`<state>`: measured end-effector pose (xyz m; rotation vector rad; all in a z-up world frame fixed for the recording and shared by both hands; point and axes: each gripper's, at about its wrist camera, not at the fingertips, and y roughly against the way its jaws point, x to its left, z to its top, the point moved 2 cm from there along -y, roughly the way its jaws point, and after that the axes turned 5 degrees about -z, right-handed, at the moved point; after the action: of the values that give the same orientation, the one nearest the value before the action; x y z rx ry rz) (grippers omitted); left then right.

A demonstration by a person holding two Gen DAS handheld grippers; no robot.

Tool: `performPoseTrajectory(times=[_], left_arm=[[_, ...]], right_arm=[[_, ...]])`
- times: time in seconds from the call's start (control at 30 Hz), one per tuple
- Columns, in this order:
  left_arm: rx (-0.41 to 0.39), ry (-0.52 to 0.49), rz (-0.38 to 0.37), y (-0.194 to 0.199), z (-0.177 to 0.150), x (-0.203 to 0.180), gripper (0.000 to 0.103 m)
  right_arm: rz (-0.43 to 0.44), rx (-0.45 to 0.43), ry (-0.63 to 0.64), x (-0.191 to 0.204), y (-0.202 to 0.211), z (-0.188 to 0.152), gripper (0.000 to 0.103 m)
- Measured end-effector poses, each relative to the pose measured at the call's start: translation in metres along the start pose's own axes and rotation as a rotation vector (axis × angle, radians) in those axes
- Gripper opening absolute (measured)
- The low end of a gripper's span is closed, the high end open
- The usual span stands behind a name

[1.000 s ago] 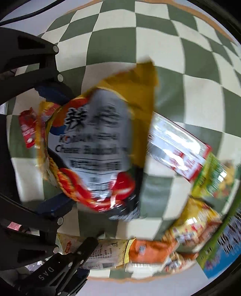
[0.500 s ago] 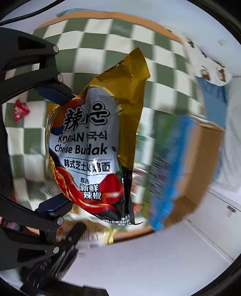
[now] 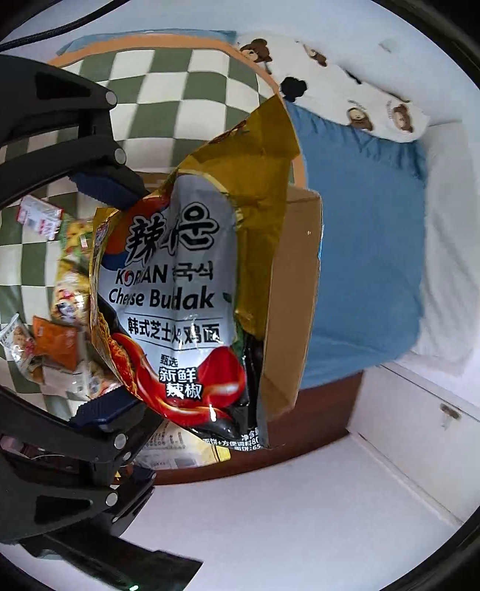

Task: Organize snacks
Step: 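Carry both packets into the cardboard box and open both tools, then lift both tools out of the box back toward the snack pile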

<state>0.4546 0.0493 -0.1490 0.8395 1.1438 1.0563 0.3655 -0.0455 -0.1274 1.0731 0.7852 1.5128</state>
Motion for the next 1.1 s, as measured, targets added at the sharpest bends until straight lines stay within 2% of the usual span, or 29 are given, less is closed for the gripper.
performPoseTrajectory(times=[0.2, 0.4, 0.43, 0.47, 0.5, 0.53, 0.63, 0.87, 1.1], left_arm=[[0.164, 0.071, 0.028, -0.087, 0.058, 0.027, 0.085], [0.277, 0.081, 0.059, -0.152, 0.077, 0.037, 0.085], [0.3, 0.08, 0.059, -0.163, 0.078, 0.038, 0.085], [0.306, 0.08, 0.055, -0.169, 0.077, 0.037, 0.085], [0.311, 0.076, 0.055, -0.173, 0.076, 0.036, 0.085], [0.31, 0.077, 0.058, -0.176, 0.076, 0.036, 0.085], [0.273, 0.07, 0.044, -0.175, 0.074, 0.037, 0.085], [0.179, 0.06, 0.071, -0.148, 0.075, 0.036, 0.085], [0.062, 0.018, 0.124, -0.109, 0.055, 0.036, 0.085]], right_arm=[[-0.021, 0.094, 0.032, -0.002, -0.08, 0.049, 0.045], [-0.021, 0.158, 0.022, -0.01, -0.16, 0.072, 0.046], [-0.022, 0.17, 0.017, -0.012, -0.171, 0.069, 0.052], [-0.03, 0.197, 0.013, -0.014, -0.186, 0.07, 0.071], [-0.04, 0.215, 0.018, -0.015, -0.195, 0.071, 0.083], [-0.044, 0.221, 0.024, -0.015, -0.202, 0.069, 0.094], [-0.04, 0.228, 0.038, -0.018, -0.211, 0.067, 0.094], [-0.062, 0.221, 0.019, -0.034, -0.211, 0.062, 0.094], [-0.115, 0.16, 0.041, -0.027, -0.164, 0.042, 0.094]])
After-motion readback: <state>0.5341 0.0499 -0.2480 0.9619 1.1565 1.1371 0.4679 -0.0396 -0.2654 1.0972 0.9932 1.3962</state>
